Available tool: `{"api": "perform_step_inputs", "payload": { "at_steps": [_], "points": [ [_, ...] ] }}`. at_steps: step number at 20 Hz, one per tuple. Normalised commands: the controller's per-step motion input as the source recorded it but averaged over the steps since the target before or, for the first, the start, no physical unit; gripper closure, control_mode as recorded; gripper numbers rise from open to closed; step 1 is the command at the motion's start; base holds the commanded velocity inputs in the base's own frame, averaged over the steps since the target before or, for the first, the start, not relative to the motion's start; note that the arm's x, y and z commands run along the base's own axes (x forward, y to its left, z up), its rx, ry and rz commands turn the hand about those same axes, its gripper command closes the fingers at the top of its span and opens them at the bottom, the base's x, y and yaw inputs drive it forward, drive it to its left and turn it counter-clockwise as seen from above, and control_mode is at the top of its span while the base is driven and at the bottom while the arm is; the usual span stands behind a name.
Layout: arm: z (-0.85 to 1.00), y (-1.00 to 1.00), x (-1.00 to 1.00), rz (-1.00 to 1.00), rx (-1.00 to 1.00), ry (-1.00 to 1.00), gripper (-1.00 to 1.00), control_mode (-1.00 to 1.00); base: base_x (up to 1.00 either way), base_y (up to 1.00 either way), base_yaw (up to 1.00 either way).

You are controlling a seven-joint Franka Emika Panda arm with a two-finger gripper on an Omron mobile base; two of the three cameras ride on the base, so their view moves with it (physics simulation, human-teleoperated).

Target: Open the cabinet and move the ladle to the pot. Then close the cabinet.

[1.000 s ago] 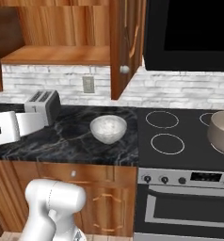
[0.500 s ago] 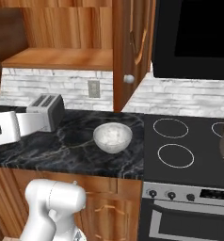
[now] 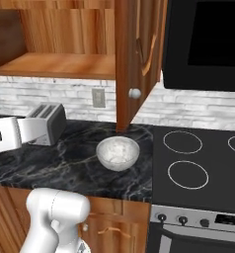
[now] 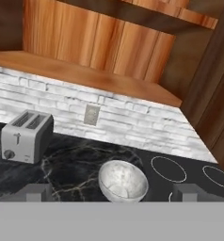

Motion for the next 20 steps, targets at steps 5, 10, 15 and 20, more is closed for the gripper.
{"api": "perform_step_inputs", "payload": {
  "at_steps": [5,10,15,20],
  "points": [
    [0.0,0.0,0.0,0.0,0.0,0.0,-1.0,1.0,0.43,0.0,0.04],
    [0.0,0.0,0.0,0.0,0.0,0.0,-1.0,1.0,0.3,0.0,0.04],
    [-0.02,0.0,0.03,0.04,0.0,0.05,-1.0,-1.0,0.05,0.0,0.0],
    [0.0,0.0,-0.26,0.08,-0.01,0.0,-1.0,-1.0,0.0,0.0,0.0]
  ]
}}
